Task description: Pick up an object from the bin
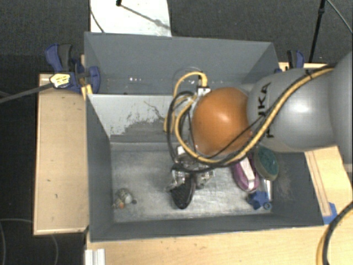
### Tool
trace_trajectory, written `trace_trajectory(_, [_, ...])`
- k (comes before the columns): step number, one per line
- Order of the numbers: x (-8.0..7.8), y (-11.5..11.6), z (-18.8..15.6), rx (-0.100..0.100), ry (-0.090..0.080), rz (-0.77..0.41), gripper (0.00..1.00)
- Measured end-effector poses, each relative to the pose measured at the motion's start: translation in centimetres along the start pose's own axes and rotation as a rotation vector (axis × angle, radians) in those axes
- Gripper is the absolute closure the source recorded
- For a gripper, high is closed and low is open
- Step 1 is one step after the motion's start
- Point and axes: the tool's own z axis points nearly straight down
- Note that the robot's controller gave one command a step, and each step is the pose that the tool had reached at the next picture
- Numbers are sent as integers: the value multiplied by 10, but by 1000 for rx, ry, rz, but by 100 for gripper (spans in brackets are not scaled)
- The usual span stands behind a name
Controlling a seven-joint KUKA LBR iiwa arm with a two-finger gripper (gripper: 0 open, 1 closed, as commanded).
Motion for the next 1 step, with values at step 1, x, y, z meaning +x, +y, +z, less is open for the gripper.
trace_trajectory(1, [2,-17,-128,4,-1,-121,100])
